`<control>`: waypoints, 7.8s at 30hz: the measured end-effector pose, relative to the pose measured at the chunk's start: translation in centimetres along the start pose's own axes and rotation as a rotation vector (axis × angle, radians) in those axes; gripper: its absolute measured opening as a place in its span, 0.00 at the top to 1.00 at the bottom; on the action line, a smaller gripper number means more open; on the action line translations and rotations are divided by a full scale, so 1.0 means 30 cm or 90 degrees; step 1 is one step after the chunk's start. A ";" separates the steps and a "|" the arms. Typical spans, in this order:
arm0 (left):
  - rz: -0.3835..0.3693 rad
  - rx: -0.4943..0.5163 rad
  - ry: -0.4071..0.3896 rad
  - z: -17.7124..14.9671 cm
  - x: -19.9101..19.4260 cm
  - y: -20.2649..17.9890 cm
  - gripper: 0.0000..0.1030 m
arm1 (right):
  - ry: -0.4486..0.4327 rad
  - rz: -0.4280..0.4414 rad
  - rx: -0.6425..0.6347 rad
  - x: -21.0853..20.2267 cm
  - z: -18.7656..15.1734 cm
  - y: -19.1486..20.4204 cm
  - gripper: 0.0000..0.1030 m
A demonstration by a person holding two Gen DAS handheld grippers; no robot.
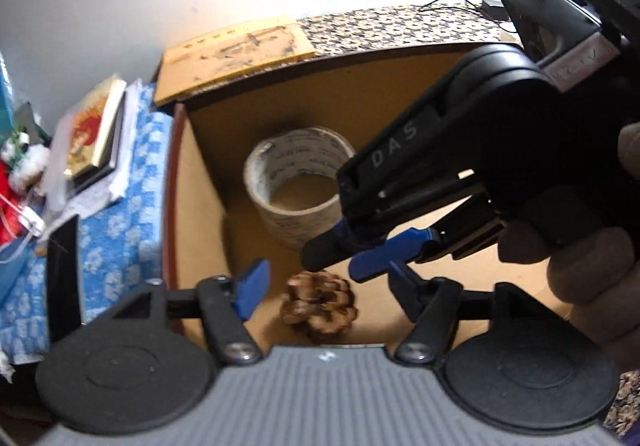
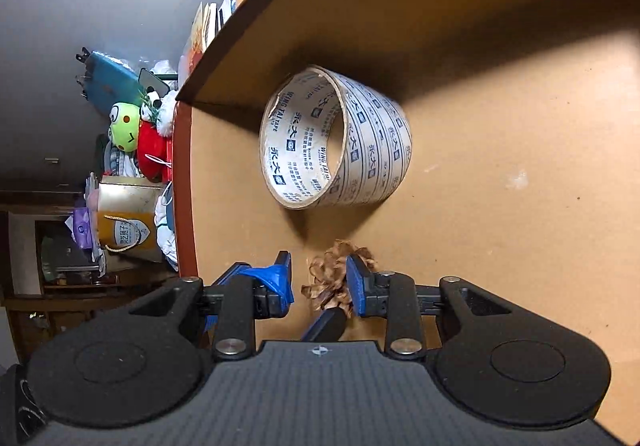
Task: Organize rigid objects
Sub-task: 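Carry the pine cone into the box beside the tape roll, then open the right gripper to release the pine cone, then withdraw, then move the right gripper back toward the small clear tape roll, then grasp the small clear tape roll with the right gripper and lift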
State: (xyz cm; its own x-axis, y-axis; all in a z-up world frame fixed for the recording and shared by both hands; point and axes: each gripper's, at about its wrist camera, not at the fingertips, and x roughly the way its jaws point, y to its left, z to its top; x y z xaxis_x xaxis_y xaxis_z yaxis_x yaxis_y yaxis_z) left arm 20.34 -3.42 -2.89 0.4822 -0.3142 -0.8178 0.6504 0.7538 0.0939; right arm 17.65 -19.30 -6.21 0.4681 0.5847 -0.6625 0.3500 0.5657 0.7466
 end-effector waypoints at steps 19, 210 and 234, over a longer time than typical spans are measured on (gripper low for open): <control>0.045 -0.056 0.040 0.017 0.003 0.014 0.30 | -0.095 -0.078 -0.075 -0.064 -0.032 0.035 0.87; -0.171 -0.090 0.022 -0.397 -0.229 -0.205 0.07 | -0.220 -0.242 -0.098 -0.393 -0.542 -0.234 0.87; -0.361 -0.102 0.067 -0.265 -0.041 -0.468 0.36 | -0.117 -0.255 -0.201 -0.363 -0.421 -0.300 0.91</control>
State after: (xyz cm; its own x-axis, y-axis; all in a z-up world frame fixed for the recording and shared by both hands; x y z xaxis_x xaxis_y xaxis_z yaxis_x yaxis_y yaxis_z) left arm 5.97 -9.03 -7.72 0.0198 -0.6407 -0.7676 0.6889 0.5651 -0.4539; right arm -0.84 -23.42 -6.46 0.4925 0.1913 -0.8491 0.2824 0.8876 0.3638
